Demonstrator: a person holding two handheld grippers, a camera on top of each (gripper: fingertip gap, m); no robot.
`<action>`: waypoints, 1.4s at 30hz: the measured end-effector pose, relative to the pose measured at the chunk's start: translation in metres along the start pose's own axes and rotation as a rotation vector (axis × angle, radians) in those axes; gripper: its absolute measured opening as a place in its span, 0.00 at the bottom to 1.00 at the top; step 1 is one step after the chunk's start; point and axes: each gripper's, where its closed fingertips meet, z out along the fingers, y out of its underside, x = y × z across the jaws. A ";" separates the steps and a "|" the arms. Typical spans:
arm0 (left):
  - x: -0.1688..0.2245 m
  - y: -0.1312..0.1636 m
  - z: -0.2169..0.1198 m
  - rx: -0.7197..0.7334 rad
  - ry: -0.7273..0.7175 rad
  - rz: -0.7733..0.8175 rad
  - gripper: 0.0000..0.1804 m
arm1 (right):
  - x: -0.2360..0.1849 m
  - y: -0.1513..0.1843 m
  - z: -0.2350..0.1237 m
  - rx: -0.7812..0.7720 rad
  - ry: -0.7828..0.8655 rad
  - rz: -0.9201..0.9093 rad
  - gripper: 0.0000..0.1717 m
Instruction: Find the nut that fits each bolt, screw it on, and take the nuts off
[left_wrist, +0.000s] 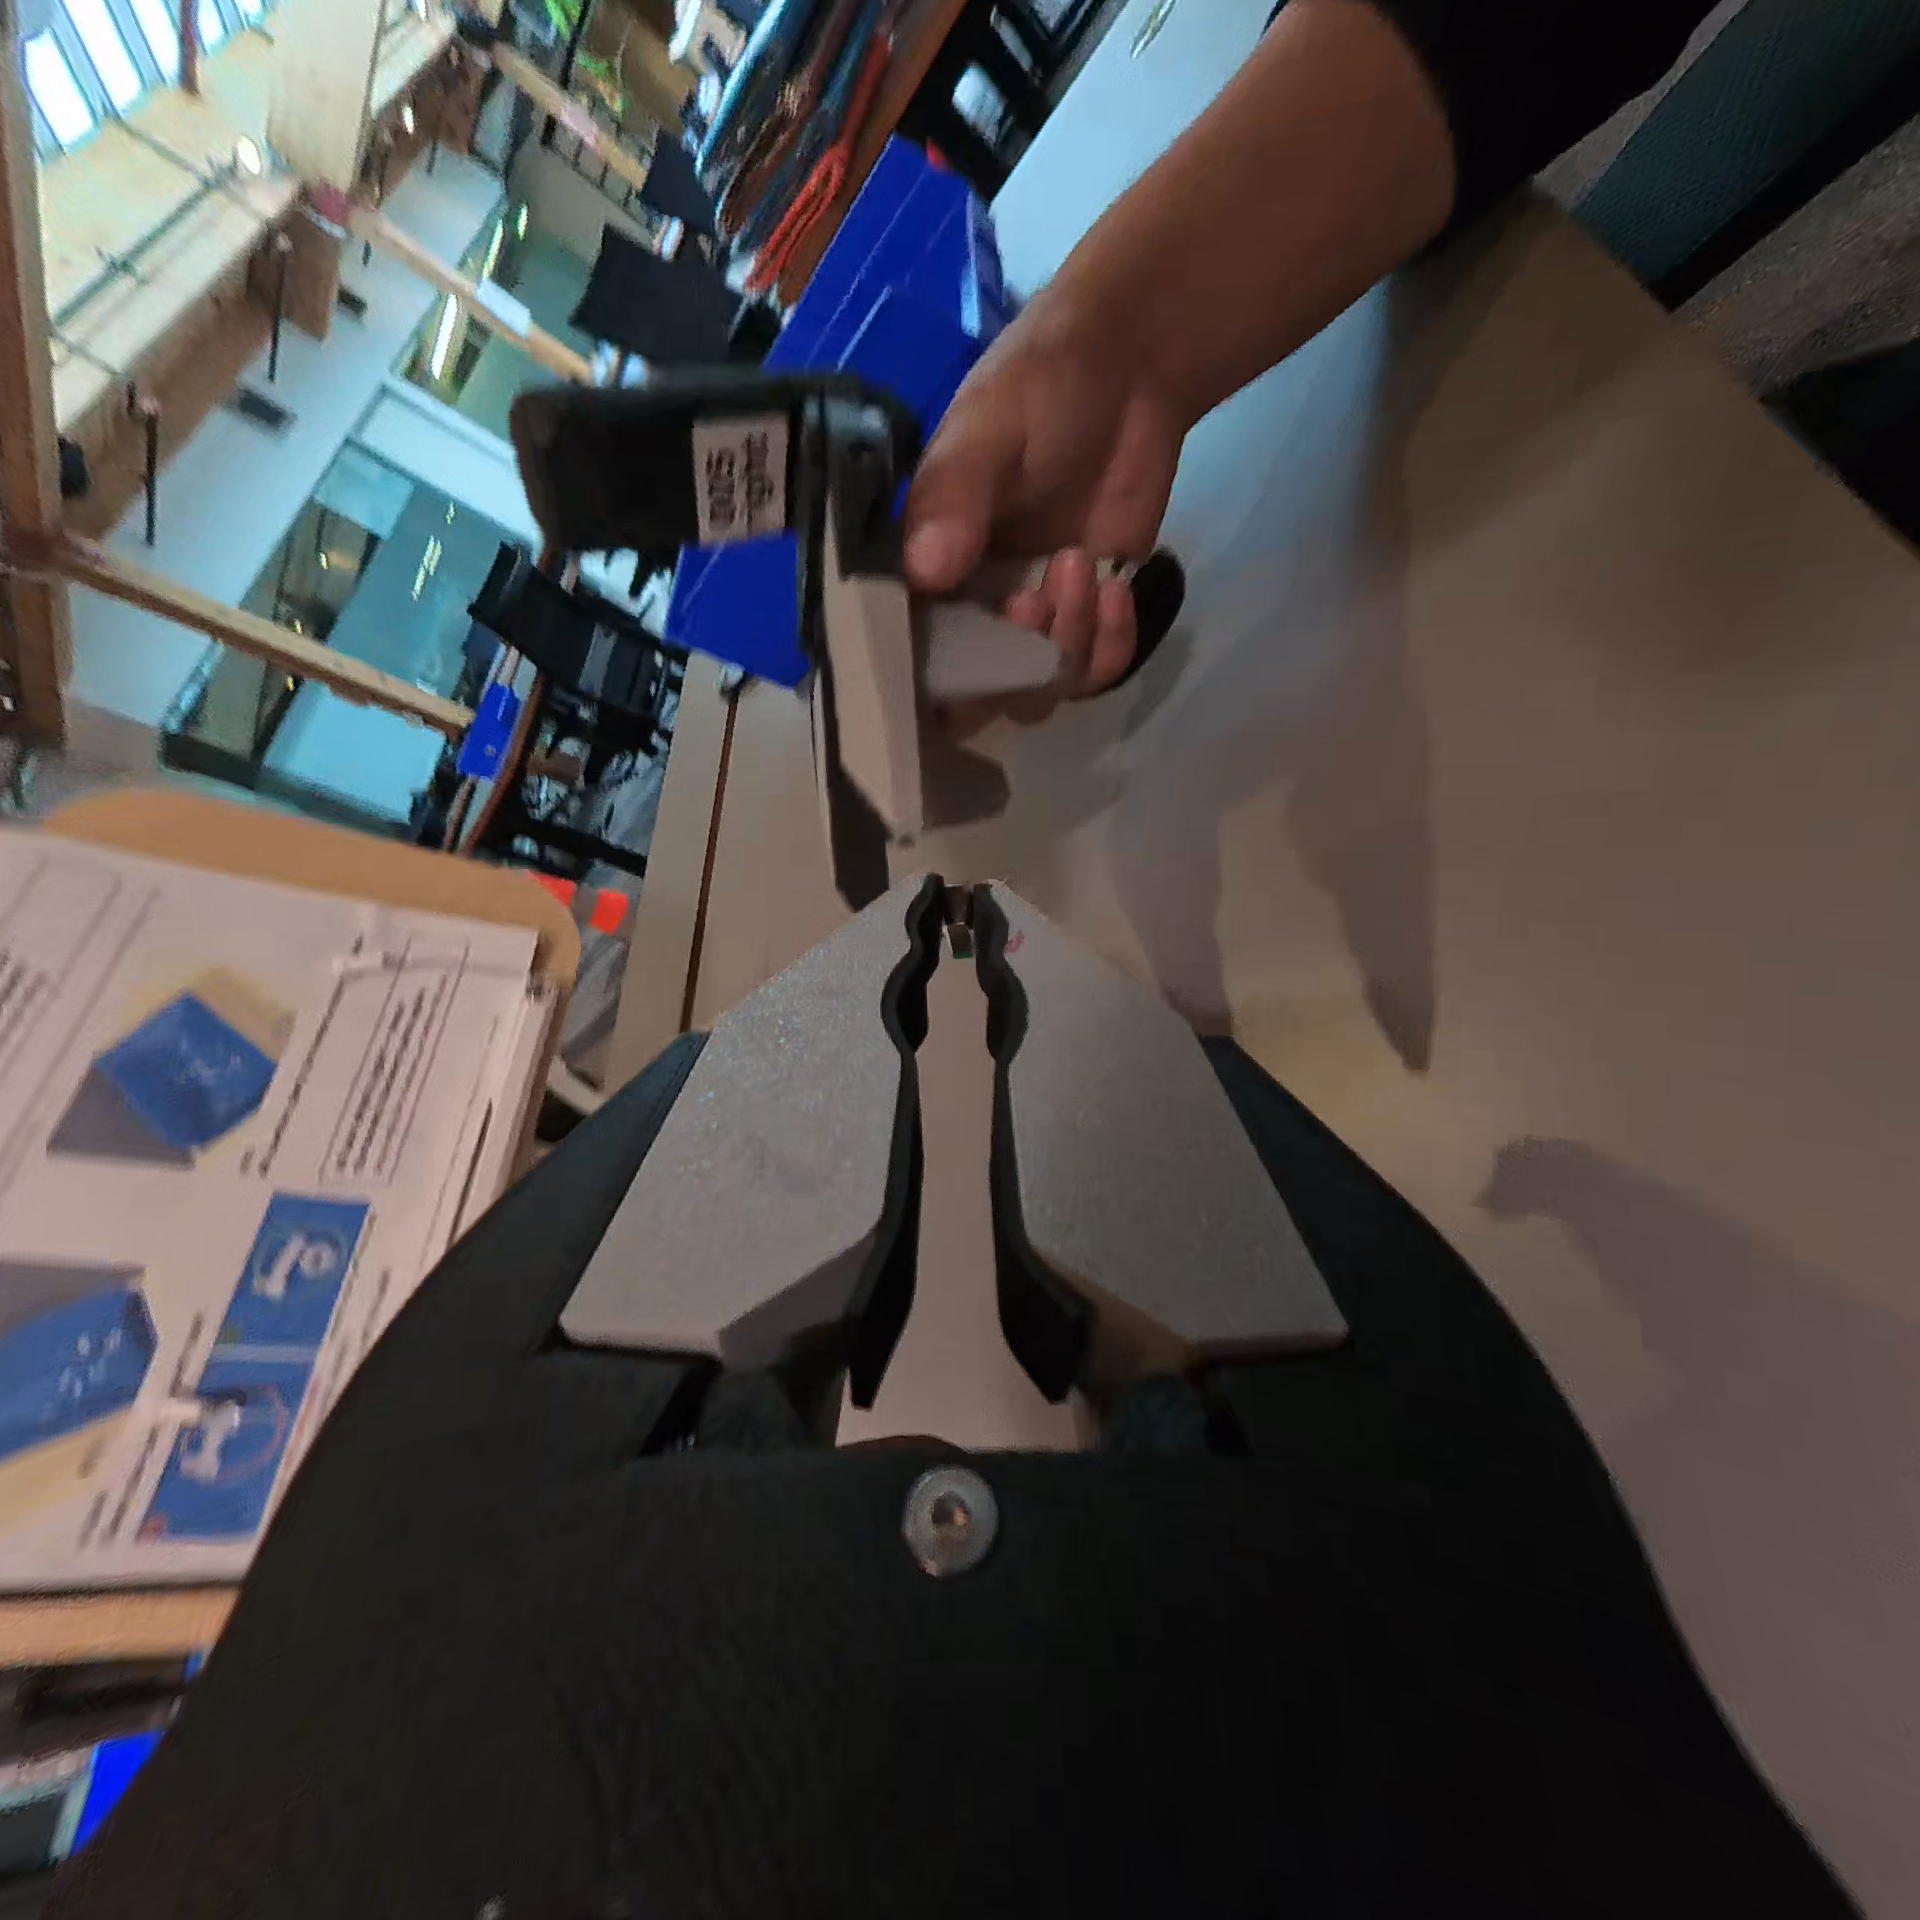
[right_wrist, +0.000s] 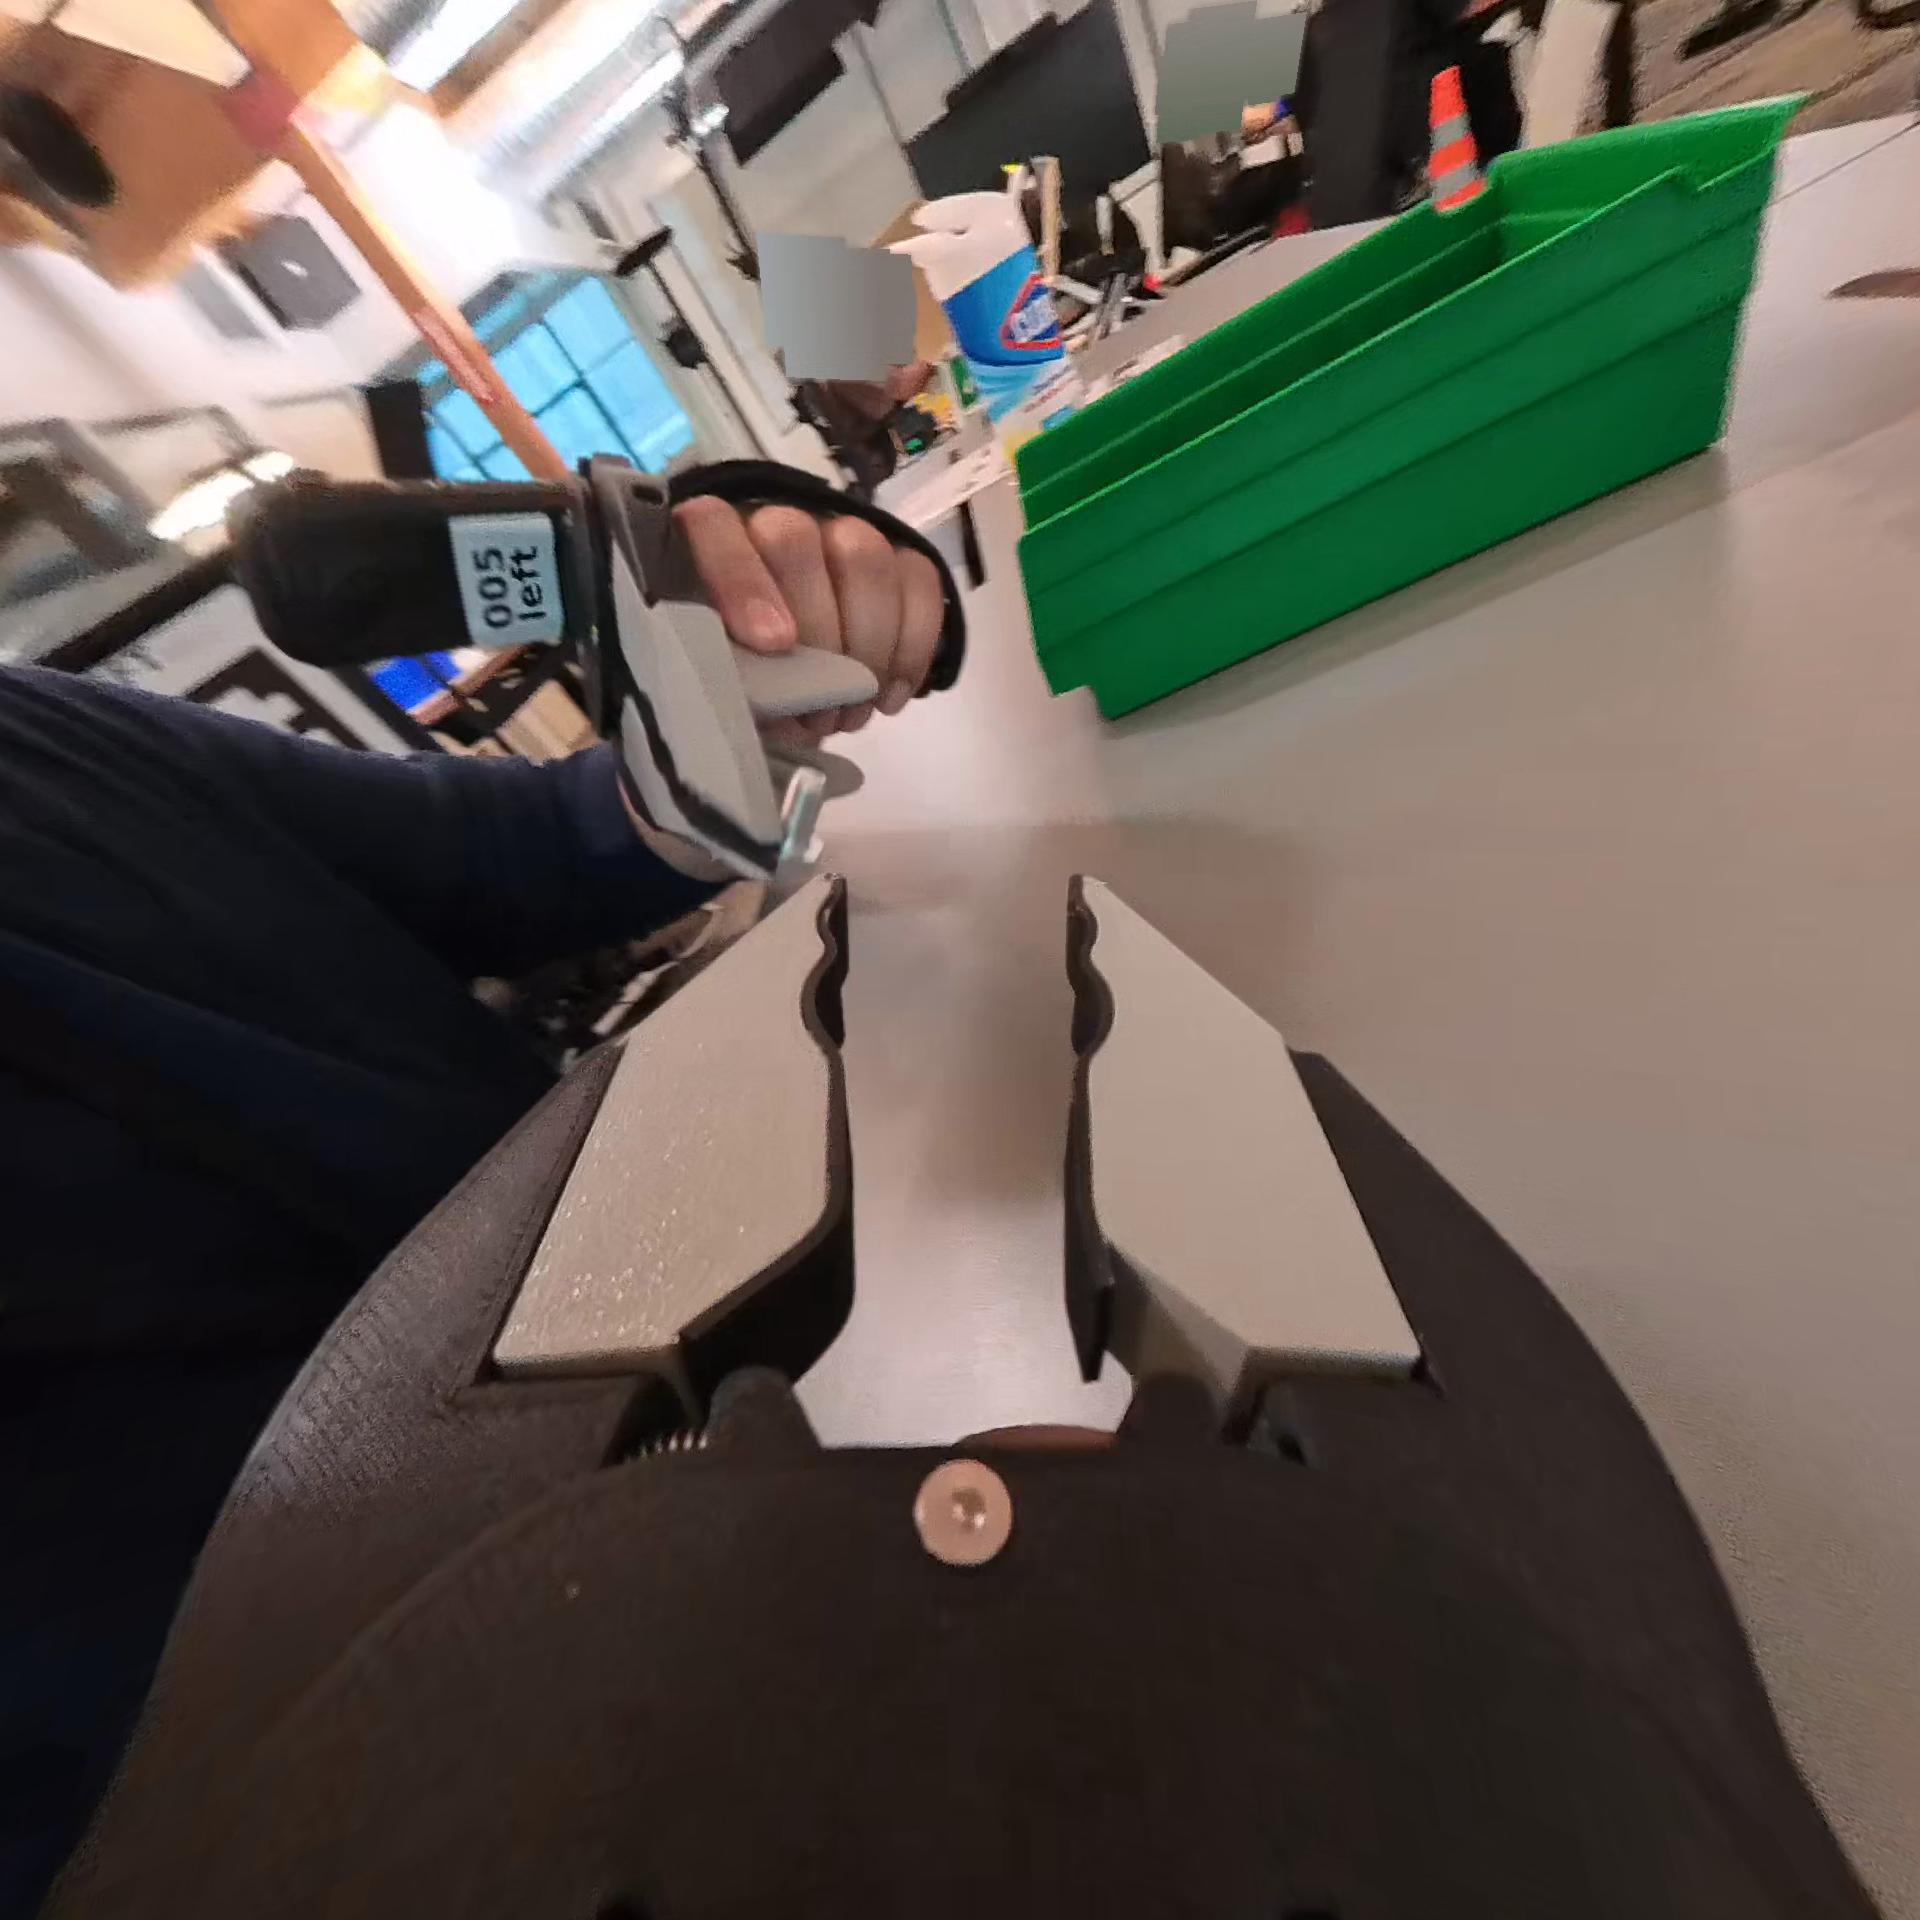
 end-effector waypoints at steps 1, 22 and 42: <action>0.003 -0.008 0.004 0.026 0.009 0.014 0.02 | -0.006 0.000 0.000 0.004 -0.040 0.007 0.21; 0.015 -0.003 0.023 0.053 0.034 0.051 0.02 | -0.036 0.008 0.009 -0.008 -0.290 0.138 0.07; 0.010 0.075 0.017 -0.089 0.129 -0.748 0.30 | 0.060 0.068 0.010 -0.413 0.321 -0.324 0.03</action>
